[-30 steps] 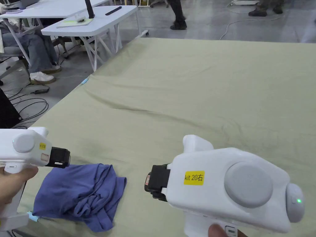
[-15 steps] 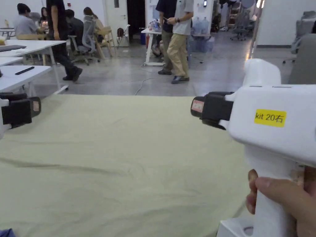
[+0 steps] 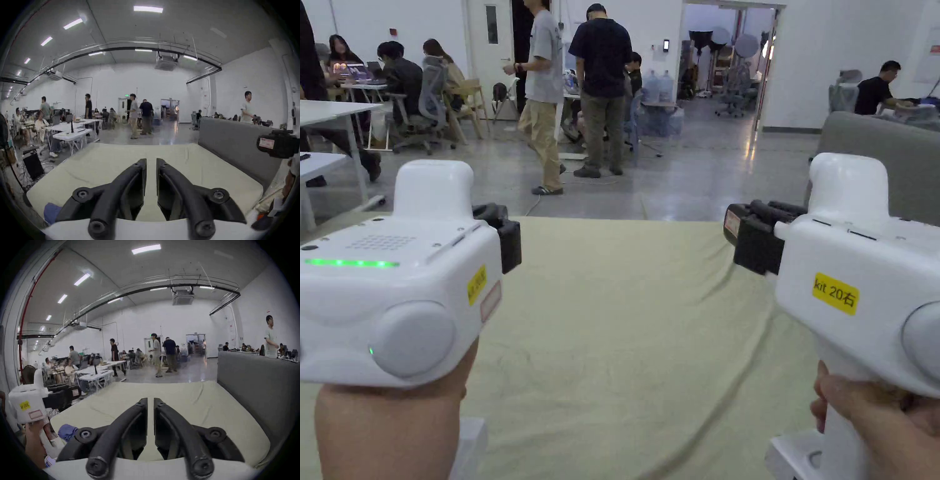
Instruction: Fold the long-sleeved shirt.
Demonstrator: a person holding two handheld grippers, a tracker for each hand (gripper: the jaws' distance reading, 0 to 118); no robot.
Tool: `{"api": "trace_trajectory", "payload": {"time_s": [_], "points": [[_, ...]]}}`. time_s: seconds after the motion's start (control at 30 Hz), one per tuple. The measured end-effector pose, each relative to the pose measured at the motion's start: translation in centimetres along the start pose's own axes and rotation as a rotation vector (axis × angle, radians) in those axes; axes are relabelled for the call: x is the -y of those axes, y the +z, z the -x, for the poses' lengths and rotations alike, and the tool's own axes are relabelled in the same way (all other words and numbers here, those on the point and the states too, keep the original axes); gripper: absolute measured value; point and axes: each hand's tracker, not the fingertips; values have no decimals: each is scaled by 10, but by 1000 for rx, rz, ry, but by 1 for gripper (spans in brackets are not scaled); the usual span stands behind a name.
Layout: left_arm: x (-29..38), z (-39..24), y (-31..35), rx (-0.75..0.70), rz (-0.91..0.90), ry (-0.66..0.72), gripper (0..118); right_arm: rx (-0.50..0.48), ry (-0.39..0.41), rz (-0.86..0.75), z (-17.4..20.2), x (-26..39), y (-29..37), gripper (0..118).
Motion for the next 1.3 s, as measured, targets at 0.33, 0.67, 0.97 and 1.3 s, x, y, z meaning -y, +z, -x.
{"api": "trace_trajectory", "payload": {"time_s": [0.33,0.67,0.97,1.3], "points": [[-13,13,26,-70,-47,7,118,-19,-12,-31,19,-5,-10,118],[-16,12,32,-67,-14,-37,118,-49,-19,-9,33,-4,-14,118],[-16,11,37,-49,8,-19,118,-48,-56,-1,28,-3,-11,118],[-12,12,37,-30,25,-28,118,-39,-74,27,25,2,-18,118]]}}
